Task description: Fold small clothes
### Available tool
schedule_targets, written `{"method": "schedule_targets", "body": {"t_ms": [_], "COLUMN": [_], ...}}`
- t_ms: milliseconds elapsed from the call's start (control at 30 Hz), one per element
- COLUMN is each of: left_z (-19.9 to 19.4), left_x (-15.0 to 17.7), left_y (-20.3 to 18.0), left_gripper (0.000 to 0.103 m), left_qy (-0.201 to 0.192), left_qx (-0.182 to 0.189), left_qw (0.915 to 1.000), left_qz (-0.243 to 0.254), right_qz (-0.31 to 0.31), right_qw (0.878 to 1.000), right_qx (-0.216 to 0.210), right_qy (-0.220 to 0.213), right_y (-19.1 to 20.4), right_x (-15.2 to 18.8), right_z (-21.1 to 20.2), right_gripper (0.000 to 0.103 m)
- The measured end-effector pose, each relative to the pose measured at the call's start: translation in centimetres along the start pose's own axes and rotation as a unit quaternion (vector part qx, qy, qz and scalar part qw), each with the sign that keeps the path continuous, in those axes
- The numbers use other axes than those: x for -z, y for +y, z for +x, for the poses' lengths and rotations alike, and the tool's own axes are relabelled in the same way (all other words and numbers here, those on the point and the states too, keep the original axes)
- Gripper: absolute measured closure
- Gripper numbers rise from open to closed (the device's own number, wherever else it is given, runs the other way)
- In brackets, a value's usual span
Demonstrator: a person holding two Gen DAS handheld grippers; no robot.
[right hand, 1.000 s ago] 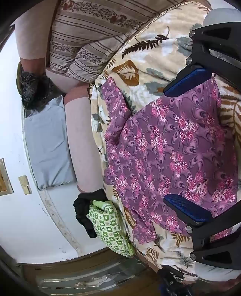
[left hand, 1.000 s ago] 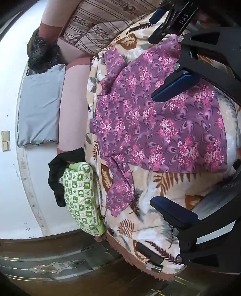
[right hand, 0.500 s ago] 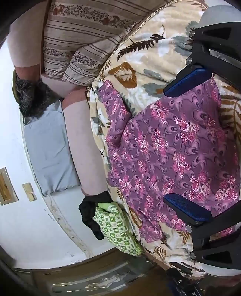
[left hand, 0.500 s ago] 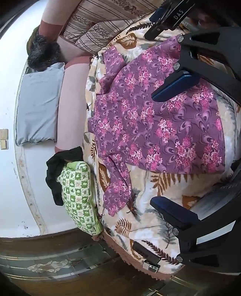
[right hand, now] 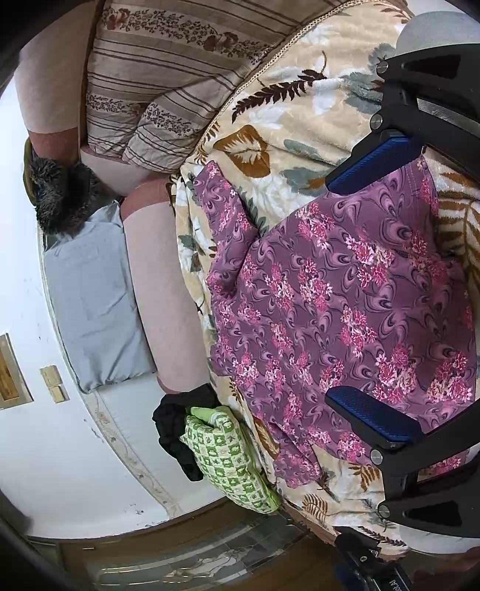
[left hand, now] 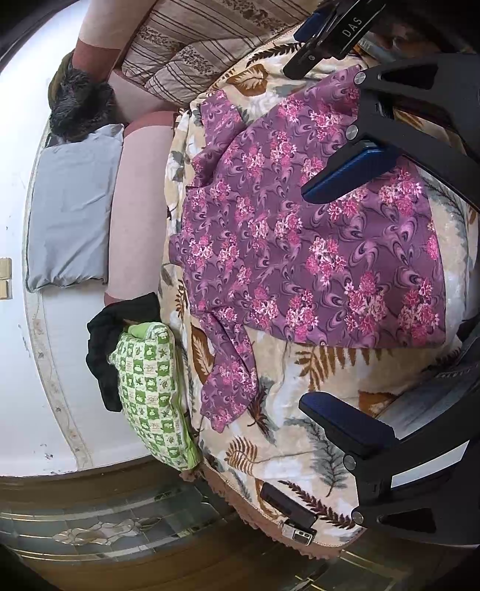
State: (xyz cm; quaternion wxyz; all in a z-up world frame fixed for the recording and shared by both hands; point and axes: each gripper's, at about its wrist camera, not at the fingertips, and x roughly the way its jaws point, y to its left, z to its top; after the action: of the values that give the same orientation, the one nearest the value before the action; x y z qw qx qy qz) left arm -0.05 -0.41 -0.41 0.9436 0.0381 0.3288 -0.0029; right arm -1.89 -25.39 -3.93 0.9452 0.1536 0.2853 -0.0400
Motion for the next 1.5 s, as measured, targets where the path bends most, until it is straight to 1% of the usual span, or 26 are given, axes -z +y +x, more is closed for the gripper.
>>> {"method": "schedule_targets", "body": {"t_ms": [1067,1500], "left_z": [1.4,1.5], "left_x": [0.7,0.8], "left_y": [-0.5,-0.5], "left_gripper": [0.001,0.001], "left_qy": [0.023,0.023], "left_qx": [-0.002,-0.002], "left_qw": [0.9997,0.9997], "left_qz": [0.004,0.004], "right_qz": [0.001,0.003], "right_qw": [1.000,1.000], "right_qx": [0.001,0.002], "right_qy": [-0.002,-0.001], "right_y": [0.1,0.1], "right_x": [-0.1,-0.1], "right_z": [0.0,0.0], "right_gripper": [0.000,0.000]}}
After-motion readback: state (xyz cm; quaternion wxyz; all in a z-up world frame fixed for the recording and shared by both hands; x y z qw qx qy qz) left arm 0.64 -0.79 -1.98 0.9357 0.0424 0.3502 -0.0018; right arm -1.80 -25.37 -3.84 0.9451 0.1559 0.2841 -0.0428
